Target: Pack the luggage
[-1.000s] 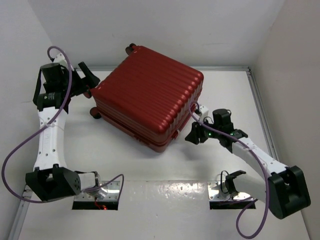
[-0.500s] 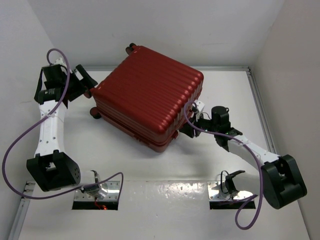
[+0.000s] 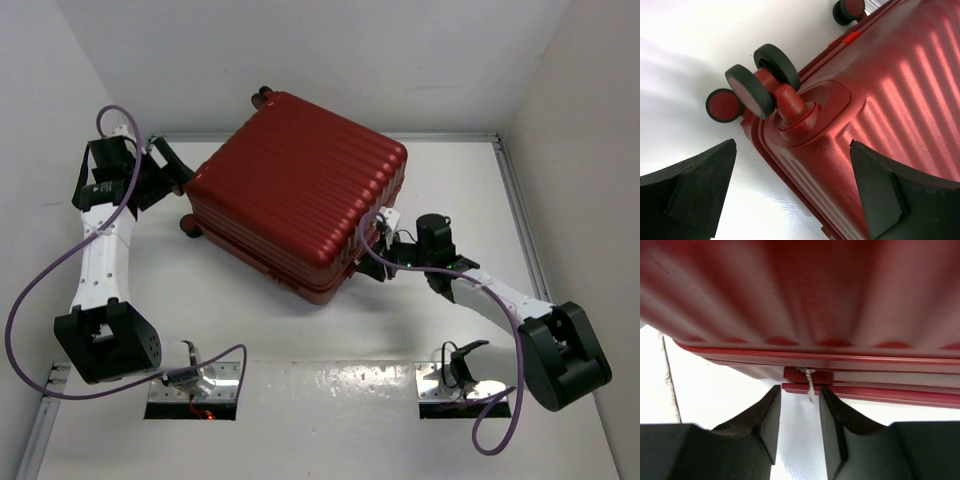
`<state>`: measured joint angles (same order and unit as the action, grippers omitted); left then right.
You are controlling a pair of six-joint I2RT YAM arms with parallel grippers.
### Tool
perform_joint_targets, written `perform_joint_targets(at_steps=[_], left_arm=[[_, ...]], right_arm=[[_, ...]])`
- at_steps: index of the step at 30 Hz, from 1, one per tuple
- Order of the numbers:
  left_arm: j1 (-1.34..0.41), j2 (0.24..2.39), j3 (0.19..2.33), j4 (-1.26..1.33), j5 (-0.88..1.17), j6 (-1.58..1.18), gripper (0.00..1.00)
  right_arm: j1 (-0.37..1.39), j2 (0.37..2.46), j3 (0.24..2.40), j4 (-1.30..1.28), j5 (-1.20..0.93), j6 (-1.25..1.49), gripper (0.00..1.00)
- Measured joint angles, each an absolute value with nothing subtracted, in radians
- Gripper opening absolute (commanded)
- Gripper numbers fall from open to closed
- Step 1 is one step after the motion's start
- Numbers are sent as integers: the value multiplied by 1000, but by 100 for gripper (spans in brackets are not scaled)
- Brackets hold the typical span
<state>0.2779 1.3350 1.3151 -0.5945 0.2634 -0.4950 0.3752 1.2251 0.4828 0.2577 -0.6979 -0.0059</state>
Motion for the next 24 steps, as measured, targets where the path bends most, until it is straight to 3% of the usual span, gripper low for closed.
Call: perform_joint_targets(at_steps=[14, 20, 22, 24], left_arm=[[298, 1330, 1293, -585, 250, -506, 100], [298, 1329, 1285, -580, 241, -509, 100], [299, 1329, 1285, -575, 232, -519, 100], [302, 1329, 1285, -573, 214, -542, 100]], right_arm=[[448, 1286, 483, 318, -656, -20, 31], [468, 1301, 483, 340, -594, -27, 18], [471, 1305, 483, 342, -575, -42, 1], [474, 1306, 483, 347, -550, -49, 0]])
